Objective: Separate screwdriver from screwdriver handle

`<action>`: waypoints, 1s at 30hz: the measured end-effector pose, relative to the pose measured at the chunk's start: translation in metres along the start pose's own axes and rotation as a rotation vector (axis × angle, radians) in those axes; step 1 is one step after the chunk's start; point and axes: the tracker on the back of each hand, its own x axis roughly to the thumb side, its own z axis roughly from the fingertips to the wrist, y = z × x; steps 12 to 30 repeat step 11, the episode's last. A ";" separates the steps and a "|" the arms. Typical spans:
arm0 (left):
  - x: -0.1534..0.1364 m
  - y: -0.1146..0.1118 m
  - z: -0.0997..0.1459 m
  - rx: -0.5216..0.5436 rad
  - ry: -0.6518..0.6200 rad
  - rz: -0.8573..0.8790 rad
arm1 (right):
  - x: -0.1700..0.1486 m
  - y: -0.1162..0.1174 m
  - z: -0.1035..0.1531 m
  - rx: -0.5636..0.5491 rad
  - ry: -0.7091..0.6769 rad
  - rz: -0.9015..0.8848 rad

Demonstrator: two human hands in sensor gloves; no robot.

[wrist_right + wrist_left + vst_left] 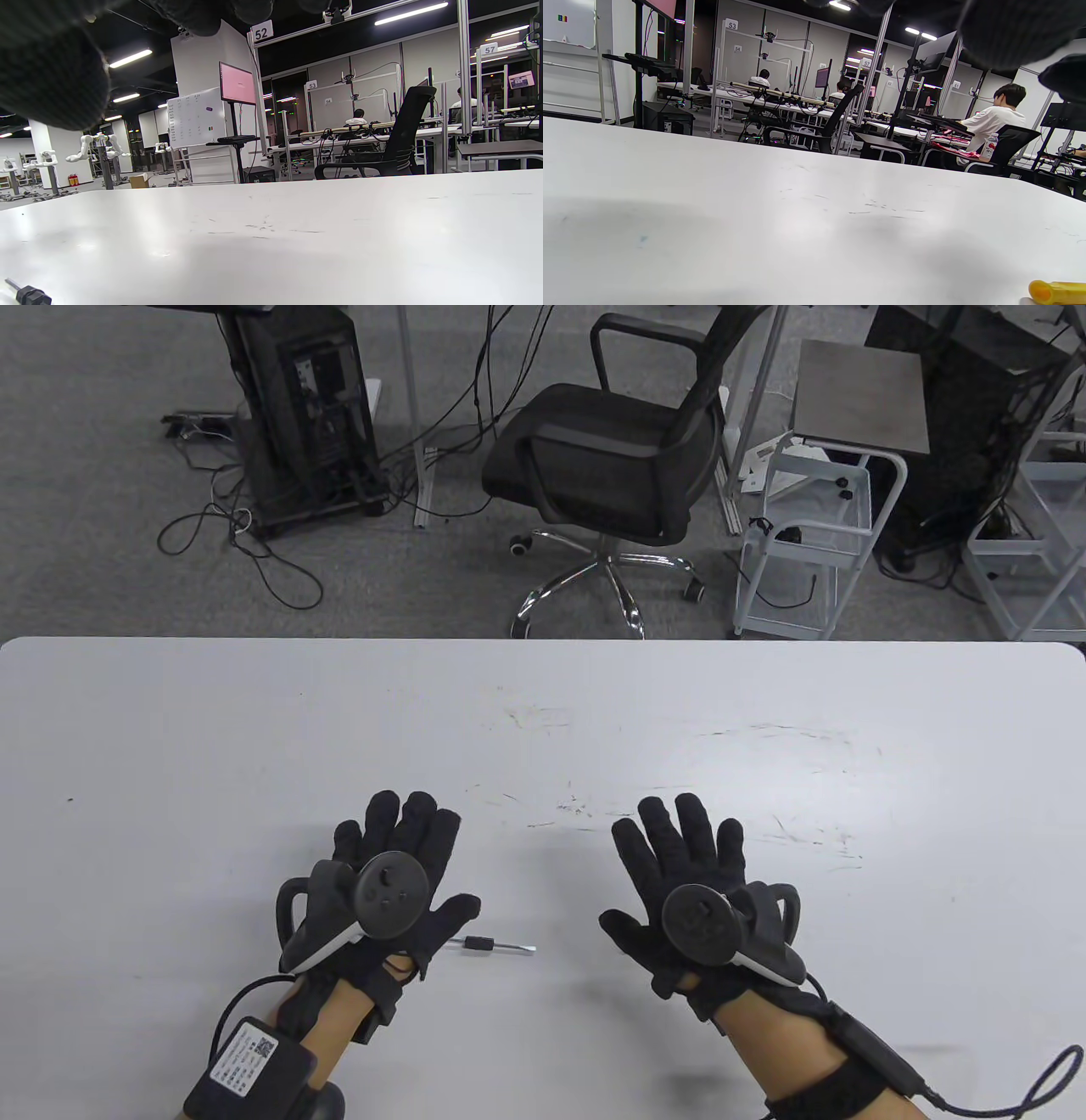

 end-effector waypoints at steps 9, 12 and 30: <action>0.000 -0.003 -0.002 -0.020 0.006 -0.012 | -0.001 0.001 0.000 0.010 0.006 -0.002; 0.000 -0.003 -0.002 -0.023 0.008 -0.014 | -0.001 0.001 0.000 0.011 0.006 0.000; 0.000 -0.003 -0.002 -0.023 0.008 -0.014 | -0.001 0.001 0.000 0.011 0.006 0.000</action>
